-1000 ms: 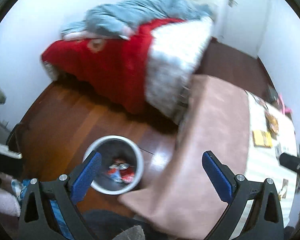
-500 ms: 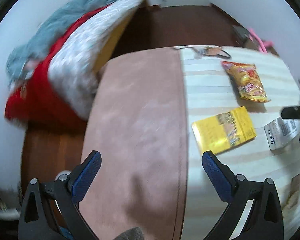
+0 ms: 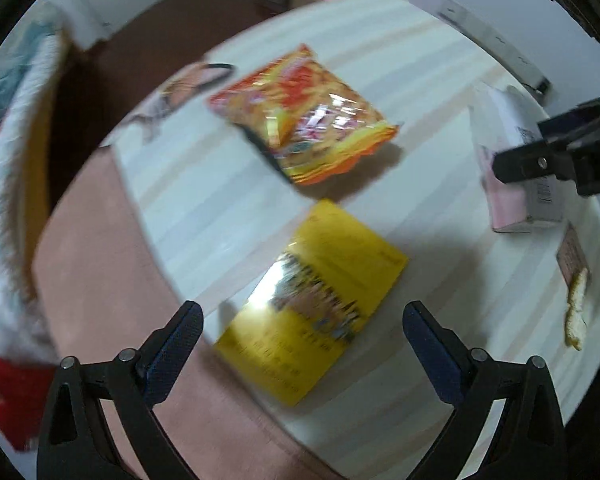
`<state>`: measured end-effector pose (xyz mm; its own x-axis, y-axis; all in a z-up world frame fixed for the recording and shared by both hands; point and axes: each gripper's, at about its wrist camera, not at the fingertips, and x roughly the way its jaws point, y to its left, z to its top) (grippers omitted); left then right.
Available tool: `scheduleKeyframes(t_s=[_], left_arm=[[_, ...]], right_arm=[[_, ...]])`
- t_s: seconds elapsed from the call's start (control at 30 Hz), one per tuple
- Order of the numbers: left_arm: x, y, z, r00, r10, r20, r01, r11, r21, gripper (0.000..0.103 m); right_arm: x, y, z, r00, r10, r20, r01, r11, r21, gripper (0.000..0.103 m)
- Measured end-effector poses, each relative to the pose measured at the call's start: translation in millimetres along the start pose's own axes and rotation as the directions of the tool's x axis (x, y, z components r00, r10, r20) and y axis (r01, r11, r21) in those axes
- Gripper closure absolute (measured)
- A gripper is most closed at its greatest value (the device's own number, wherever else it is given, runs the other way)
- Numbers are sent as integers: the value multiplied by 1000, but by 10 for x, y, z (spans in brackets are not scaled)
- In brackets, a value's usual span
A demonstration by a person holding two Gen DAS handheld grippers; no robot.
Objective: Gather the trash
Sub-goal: 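Grasp the yellow cigarette box with the left gripper while the right grasps the white carton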
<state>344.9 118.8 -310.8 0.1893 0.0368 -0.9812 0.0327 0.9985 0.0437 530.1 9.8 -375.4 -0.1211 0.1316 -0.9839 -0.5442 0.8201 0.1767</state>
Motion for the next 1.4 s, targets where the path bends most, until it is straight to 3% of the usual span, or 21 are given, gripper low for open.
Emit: scheduleKeyframes(t_s=[0.03,0.2,0.23,0.27,0.3,0.33,0.37,0.43,0.53,0.6,0.67,0.83,0.9,1.07,1.1,1.13,1.4], left_arm=[[40,-5,19,1000,-8,-17,8,1000,3,25],[29,82,-22,998,-56,3,55,989,-135,34],[30,114,-58,999,-37,-1,36,980,-195,35],[35,164,-111,1000,-26,-15,21,965,-263,35],[39,225,-184,999,-26,-32,13,935,-354,36],[29,319,-276,999,-38,-34,18,885,-465,36],[16,375,-327,999,-46,-25,27,856,-517,36],[-14,493,-501,998,-55,10,49,771,-635,36],[-26,516,-638,998,-59,36,67,728,-683,36],[-24,508,-671,997,-65,48,80,728,-681,36],[-10,541,-674,997,-64,45,77,753,-653,36],[41,388,-580,1000,-22,-20,9,873,-487,29],[76,279,-564,999,12,-37,-28,898,-440,28],[71,230,-606,1000,27,-8,-28,893,-450,32],[68,214,-614,1000,30,-3,-28,892,-451,35],[49,191,-622,999,36,9,-28,893,-449,47],[-8,17,-745,994,108,33,-79,874,-480,48]], right_arm=[[-11,-32,2,1000,7,9,-7,1000,9,19],[14,-183,-2,999,51,16,-52,994,91,19],[15,-173,1,998,49,26,-51,995,87,22],[27,-129,-9,998,45,38,-48,996,76,33],[31,-93,-5,998,39,45,-41,998,56,40],[36,-46,2,998,24,50,-26,999,37,41],[34,-4,7,998,9,56,-10,1000,15,43],[20,92,-9,998,-21,64,23,999,-42,46],[27,272,-42,999,-28,44,34,990,-137,49],[58,405,-75,1000,-25,9,26,978,-209,49],[124,535,-127,999,-16,-38,5,964,-265,48],[157,628,-127,998,-64,-25,55,963,-265,47],[154,649,-133,997,-72,-19,65,965,-254,46],[136,741,-240,996,-90,29,94,970,-226,45],[131,743,-250,995,-91,38,97,971,-221,46],[120,754,-278,994,-94,47,102,970,-220,46],[114,848,-621,987,-128,98,148,960,-236,51]])
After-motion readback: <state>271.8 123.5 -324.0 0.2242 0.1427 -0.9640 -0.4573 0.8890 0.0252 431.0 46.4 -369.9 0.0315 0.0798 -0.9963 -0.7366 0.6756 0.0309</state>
